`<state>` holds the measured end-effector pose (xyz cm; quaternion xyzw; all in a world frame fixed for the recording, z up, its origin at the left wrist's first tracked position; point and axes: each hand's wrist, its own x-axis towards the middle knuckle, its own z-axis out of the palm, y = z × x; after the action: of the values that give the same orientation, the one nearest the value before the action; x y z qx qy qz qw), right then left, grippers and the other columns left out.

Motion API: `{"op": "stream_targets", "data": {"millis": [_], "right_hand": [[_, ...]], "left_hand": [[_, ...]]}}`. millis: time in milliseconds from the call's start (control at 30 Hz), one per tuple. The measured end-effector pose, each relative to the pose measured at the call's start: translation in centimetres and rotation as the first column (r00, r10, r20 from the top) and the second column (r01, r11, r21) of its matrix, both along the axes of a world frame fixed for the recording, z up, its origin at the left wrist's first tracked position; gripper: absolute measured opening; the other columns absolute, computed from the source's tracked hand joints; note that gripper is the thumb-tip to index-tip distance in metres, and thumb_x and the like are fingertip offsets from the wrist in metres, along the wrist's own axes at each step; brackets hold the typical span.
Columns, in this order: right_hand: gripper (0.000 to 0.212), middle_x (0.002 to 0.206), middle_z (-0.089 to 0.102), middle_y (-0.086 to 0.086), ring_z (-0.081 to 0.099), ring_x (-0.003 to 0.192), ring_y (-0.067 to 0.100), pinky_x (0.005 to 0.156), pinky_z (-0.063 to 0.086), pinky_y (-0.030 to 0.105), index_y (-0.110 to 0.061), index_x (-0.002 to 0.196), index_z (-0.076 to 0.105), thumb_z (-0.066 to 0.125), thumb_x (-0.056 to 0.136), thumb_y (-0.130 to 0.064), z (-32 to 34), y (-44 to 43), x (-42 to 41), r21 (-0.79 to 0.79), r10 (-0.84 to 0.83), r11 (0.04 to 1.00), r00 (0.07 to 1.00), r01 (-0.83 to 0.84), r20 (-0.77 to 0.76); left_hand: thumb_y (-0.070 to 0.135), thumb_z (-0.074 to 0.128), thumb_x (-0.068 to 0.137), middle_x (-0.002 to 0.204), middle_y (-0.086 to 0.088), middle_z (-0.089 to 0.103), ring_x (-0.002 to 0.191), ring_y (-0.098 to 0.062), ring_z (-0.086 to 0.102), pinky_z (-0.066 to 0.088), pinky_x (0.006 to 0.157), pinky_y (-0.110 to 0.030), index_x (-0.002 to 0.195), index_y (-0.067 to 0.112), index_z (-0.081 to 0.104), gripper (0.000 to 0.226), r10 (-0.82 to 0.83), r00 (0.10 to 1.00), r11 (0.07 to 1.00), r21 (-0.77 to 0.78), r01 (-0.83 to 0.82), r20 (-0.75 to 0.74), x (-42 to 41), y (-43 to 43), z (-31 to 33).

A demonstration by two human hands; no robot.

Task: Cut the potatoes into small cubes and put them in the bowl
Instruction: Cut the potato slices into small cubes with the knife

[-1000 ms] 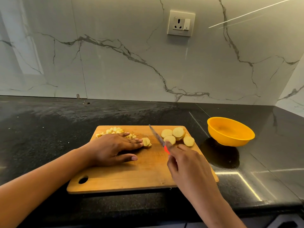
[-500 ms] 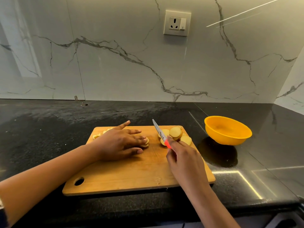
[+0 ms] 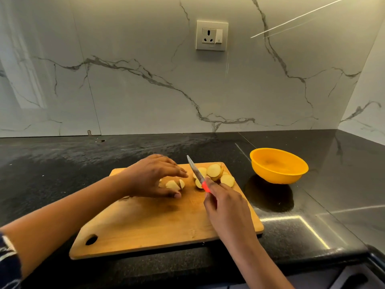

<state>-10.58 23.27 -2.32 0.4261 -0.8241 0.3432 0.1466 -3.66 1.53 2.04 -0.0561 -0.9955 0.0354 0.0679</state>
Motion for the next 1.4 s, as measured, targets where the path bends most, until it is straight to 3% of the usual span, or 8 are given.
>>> {"op": "stream_targets", "data": {"millis": [100,233,367,533,867,1033,1300,1400], "right_hand": [[0.046,0.116,0.059,-0.011,0.054,0.098,0.006,0.082,0.046,0.018,-0.031,0.144,0.037,0.046,0.099,-0.030,0.0,0.2,0.0,-0.006,-0.013,1.000,1.000,0.013,0.008],[0.046,0.115,0.059,-0.011,0.053,0.095,0.005,0.079,0.043,0.017,-0.031,0.144,0.036,0.044,0.099,-0.029,0.1,0.5,-0.1,-0.014,-0.024,1.000,1.000,0.024,0.009],[0.046,0.113,0.059,-0.011,0.053,0.094,0.005,0.077,0.041,0.017,-0.031,0.144,0.036,0.044,0.099,-0.029,0.3,0.5,0.1,-0.010,-0.028,1.000,1.000,0.028,0.011],[0.046,0.116,0.058,-0.013,0.054,0.099,0.005,0.081,0.044,0.018,-0.033,0.144,0.036,0.044,0.099,-0.031,0.2,0.8,0.6,0.039,0.025,0.999,1.000,-0.025,-0.001],[0.047,0.108,0.055,-0.014,0.044,0.086,0.003,0.069,0.037,0.013,-0.035,0.144,0.034,0.042,0.099,-0.034,0.5,0.7,1.9,0.143,0.169,0.977,0.984,-0.160,-0.057],[0.046,0.107,0.056,-0.014,0.053,0.091,0.007,0.073,0.045,0.019,-0.035,0.144,0.036,0.043,0.098,-0.033,0.8,0.5,1.9,0.177,0.172,0.971,0.983,-0.159,-0.064],[0.055,0.126,0.049,0.002,0.051,0.104,0.017,0.070,0.033,0.025,-0.019,0.149,0.020,0.044,0.100,-0.025,1.9,-2.1,2.8,0.475,0.198,0.874,0.966,-0.098,-0.164],[0.055,0.127,0.049,0.001,0.051,0.100,0.016,0.067,0.031,0.024,-0.019,0.150,0.018,0.041,0.100,-0.023,1.8,-1.1,3.1,0.471,0.208,0.875,0.965,-0.111,-0.159]], "left_hand": [[0.074,0.034,0.078,0.143,0.022,0.039,0.133,0.000,0.026,0.016,0.105,-0.018,0.137,0.049,0.031,0.064,-0.007,0.981,1.000,0.012,0.005,0.195,-0.5,-0.3,0.6],[0.077,0.022,0.077,0.137,0.023,0.045,0.130,-0.001,0.028,0.010,0.099,-0.015,0.136,0.047,0.038,0.068,-0.018,0.989,0.997,-0.073,0.029,0.144,0.0,-0.7,0.3],[0.078,0.019,0.077,0.148,0.024,0.027,0.133,0.007,0.010,0.001,0.106,-0.017,0.142,0.045,0.026,0.073,0.027,0.988,0.994,-0.108,-0.011,0.149,0.4,-0.7,0.2],[0.089,0.009,0.069,0.143,0.024,0.029,0.128,0.013,0.018,0.004,0.101,-0.001,0.136,0.044,0.025,0.083,0.081,0.997,0.985,0.152,-0.080,0.001,3.4,-1.3,-0.7],[0.079,0.001,0.082,0.151,0.024,0.014,0.136,0.017,-0.001,-0.008,0.113,-0.016,0.143,0.042,0.012,0.072,0.006,0.993,1.000,0.004,-0.006,0.121,5.6,-1.4,-2.4],[0.077,0.002,0.083,0.152,0.022,0.012,0.135,0.018,-0.004,-0.012,0.111,-0.014,0.145,0.039,0.011,0.073,-0.024,0.987,0.999,0.024,0.021,0.157,5.3,-1.5,-2.1],[0.068,0.014,0.088,0.150,0.022,0.012,0.133,0.021,-0.005,-0.015,0.108,-0.010,0.145,0.036,0.011,0.066,-0.037,0.988,0.999,0.031,0.032,0.152,5.5,-1.3,-2.2],[0.071,0.010,0.086,0.150,0.022,0.012,0.132,0.023,-0.006,-0.018,0.107,-0.010,0.144,0.037,0.009,0.067,-0.028,0.987,1.000,0.016,0.025,0.156,5.5,-1.2,-2.0]]}}
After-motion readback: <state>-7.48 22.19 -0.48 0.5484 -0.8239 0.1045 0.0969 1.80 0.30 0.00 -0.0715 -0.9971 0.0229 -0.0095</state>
